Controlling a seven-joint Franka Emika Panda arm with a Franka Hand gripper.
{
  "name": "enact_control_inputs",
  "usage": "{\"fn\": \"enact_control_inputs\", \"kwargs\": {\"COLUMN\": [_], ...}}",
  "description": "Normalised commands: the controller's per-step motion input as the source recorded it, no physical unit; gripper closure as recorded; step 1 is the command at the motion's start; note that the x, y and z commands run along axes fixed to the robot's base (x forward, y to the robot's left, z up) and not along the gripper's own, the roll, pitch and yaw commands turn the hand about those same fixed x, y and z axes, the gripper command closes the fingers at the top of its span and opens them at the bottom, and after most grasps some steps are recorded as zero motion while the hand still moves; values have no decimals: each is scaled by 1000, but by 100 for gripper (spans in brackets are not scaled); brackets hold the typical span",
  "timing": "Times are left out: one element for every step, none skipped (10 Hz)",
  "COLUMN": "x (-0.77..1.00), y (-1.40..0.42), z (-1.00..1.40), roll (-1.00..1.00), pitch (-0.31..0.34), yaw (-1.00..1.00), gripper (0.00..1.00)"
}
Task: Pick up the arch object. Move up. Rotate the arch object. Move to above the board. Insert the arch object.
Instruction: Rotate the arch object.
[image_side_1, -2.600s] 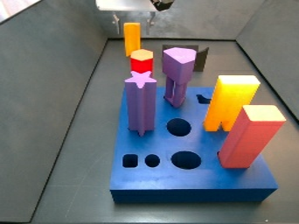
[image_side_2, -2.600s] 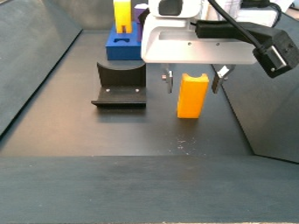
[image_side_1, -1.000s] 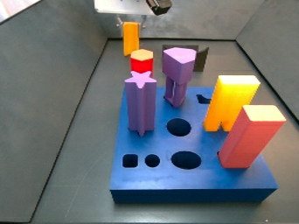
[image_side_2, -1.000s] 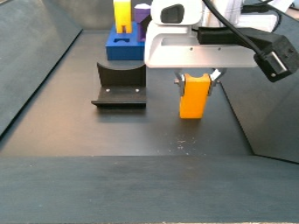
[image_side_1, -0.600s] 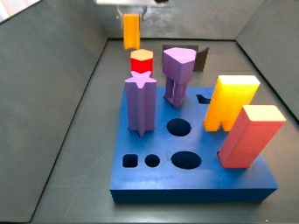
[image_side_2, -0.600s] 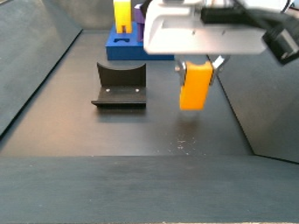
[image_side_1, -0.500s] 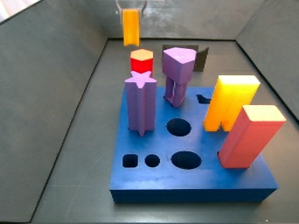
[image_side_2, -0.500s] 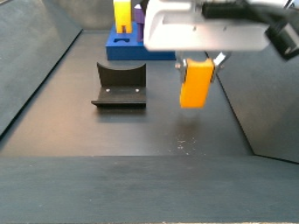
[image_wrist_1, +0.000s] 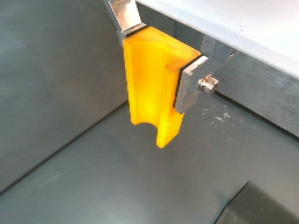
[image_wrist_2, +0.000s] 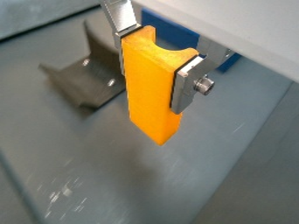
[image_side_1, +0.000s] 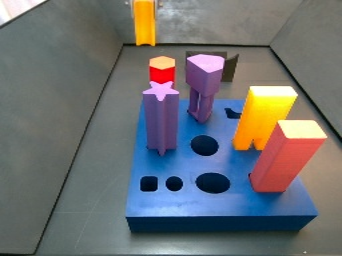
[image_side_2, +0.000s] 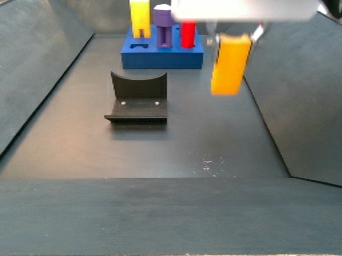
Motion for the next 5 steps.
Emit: {"fn": "enact_control_inputs", "kwargs": {"x": [-154, -126, -112, -87, -71], "y": [-520, -405, -359, -249, -180], "z": [1000, 1000, 1000, 848, 732], "roll": [62, 72, 78, 85, 85], "pitch": [6, 39, 50, 44, 43], "yaw": [26, 18, 18, 20, 19], "gripper": [100, 100, 100, 100, 100]}}
